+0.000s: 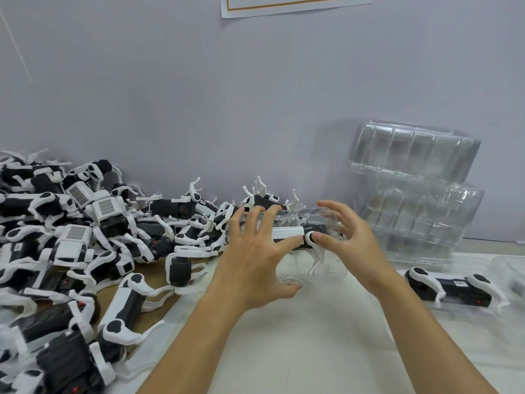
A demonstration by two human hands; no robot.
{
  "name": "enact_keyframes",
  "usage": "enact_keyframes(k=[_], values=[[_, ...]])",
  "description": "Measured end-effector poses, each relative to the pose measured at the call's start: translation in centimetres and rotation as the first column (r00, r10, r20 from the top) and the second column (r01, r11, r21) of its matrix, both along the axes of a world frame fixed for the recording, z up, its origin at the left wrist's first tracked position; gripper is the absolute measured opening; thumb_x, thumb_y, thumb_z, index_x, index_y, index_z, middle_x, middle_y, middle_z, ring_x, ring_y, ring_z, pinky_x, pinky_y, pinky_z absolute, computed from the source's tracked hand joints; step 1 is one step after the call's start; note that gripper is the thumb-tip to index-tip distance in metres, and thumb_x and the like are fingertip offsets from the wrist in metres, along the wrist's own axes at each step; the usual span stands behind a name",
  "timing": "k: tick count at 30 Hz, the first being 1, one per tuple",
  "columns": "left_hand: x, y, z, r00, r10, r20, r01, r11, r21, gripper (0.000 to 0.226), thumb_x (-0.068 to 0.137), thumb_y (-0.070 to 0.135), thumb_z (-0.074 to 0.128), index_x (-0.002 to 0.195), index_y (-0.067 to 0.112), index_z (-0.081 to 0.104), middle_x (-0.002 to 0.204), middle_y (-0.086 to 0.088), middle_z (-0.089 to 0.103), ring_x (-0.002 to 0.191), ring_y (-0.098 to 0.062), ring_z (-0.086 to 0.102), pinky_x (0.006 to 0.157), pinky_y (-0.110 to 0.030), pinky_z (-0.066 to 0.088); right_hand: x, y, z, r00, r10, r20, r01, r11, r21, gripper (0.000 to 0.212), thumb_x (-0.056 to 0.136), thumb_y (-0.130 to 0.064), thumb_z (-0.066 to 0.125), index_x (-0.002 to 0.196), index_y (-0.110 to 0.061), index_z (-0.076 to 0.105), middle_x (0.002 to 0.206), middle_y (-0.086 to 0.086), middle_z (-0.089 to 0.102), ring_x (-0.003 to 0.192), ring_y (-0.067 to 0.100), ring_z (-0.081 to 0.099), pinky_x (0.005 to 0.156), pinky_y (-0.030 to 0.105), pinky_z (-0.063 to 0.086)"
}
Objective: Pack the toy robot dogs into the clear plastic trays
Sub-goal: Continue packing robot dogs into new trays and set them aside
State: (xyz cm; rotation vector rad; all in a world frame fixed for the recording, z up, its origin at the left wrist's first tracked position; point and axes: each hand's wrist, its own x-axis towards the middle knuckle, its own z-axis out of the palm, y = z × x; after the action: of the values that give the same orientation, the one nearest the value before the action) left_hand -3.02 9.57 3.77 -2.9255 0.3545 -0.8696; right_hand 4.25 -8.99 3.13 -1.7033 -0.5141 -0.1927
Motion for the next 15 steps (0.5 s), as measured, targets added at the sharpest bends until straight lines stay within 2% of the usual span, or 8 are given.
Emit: enact_keyframes(k=[3, 4, 6, 9, 12, 14, 15], values=[[0.2, 0.0, -0.3, 1.0, -0.028, 0.006, 0.028, 0.998, -0.062, 0.071, 0.059, 0.071, 0.072, 0.123, 0.042, 0.062, 0.149, -0.011, 0.039, 0.136, -0.037, 0.035, 0.115, -0.057, 0.018, 0.1, 0.1, -0.2, 1.0, 0.012, 0.01, -0.012, 1.0, 0.025, 0.048, 0.085, -0.015, 0.076, 0.121, -0.042, 0.061, 0.131, -0.01, 0.059, 0.121, 0.007, 0.054, 0.099, 0.025, 0.045], [0.2, 0.1, -0.4, 0.999, -0.043, -0.002, 0.042, 0.99, -0.136, 0.071, 0.059, 0.074, 0.069, 0.123, 0.044, 0.062, 0.15, -0.007, 0.037, 0.138, -0.033, 0.032, 0.116, -0.053, 0.014, 0.2, 0.2, -0.2, 1.0, 0.001, 0.007, -0.002, 0.997, 0.078, 0.043, 0.087, -0.014, 0.072, 0.12, -0.04, 0.063, 0.127, -0.009, 0.062, 0.116, 0.002, 0.057, 0.095, 0.021, 0.046], [0.3, 0.4, -0.7, 0.996, -0.082, -0.021, 0.069, 0.935, -0.347, 0.072, 0.056, 0.078, 0.063, 0.12, 0.047, 0.062, 0.15, 0.002, 0.035, 0.14, -0.023, 0.027, 0.116, -0.04, 0.007, 0.5, 0.3, 0.0, 0.998, -0.043, -0.055, 0.056, 0.963, 0.265, 0.033, 0.093, -0.011, 0.063, 0.117, -0.034, 0.067, 0.117, -0.003, 0.069, 0.108, 0.006, 0.063, 0.089, 0.025, 0.048], [0.6, 0.9, -0.9, 0.993, -0.117, -0.005, 0.092, 0.802, -0.59, 0.064, 0.054, 0.072, 0.076, 0.111, 0.047, 0.064, 0.144, 0.011, 0.038, 0.136, -0.01, 0.028, 0.113, -0.03, 0.008, 1.0, -0.2, 0.6, 0.98, -0.065, -0.189, 0.151, 0.86, 0.487, 0.026, 0.095, -0.012, 0.056, 0.107, -0.028, 0.071, 0.106, 0.001, 0.074, 0.097, 0.017, 0.064, 0.083, 0.032, 0.046], [0.7, 1.2, -0.7, 0.99, -0.138, 0.023, 0.11, 0.672, -0.732, 0.055, 0.052, 0.065, 0.083, 0.098, 0.043, 0.063, 0.133, 0.018, 0.045, 0.131, -0.003, 0.036, 0.112, -0.028, 0.025, 1.2, -0.5, 0.6, 0.961, -0.045, -0.274, 0.196, 0.807, 0.556, 0.025, 0.093, -0.011, 0.054, 0.097, -0.026, 0.073, 0.094, 0.0, 0.073, 0.09, 0.018, 0.063, 0.077, 0.03, 0.046], [0.7, 1.3, -0.3, 0.978, -0.196, 0.072, 0.167, 0.522, -0.837, 0.058, 0.052, 0.059, 0.09, 0.098, 0.033, 0.066, 0.121, 0.026, 0.051, 0.123, 0.0, 0.045, 0.094, -0.008, 0.038, 1.3, -0.3, 0.4, 0.952, -0.028, -0.304, 0.202, 0.806, 0.557, 0.027, 0.093, -0.01, 0.053, 0.09, -0.025, 0.075, 0.094, 0.003, 0.072, 0.089, 0.019, 0.063, 0.074, 0.03, 0.047], [0.6, 1.4, -0.1, 0.972, -0.216, 0.095, 0.187, 0.457, -0.87, 0.058, 0.052, 0.057, 0.091, 0.099, 0.031, 0.066, 0.115, 0.031, 0.052, 0.118, 0.003, 0.049, 0.084, -0.003, 0.041, 1.3, -0.2, 0.4, 0.952, -0.023, -0.305, 0.196, 0.813, 0.548, 0.028, 0.093, -0.01, 0.052, 0.089, -0.024, 0.075, 0.094, 0.004, 0.072, 0.089, 0.019, 0.064, 0.074, 0.03, 0.047]])
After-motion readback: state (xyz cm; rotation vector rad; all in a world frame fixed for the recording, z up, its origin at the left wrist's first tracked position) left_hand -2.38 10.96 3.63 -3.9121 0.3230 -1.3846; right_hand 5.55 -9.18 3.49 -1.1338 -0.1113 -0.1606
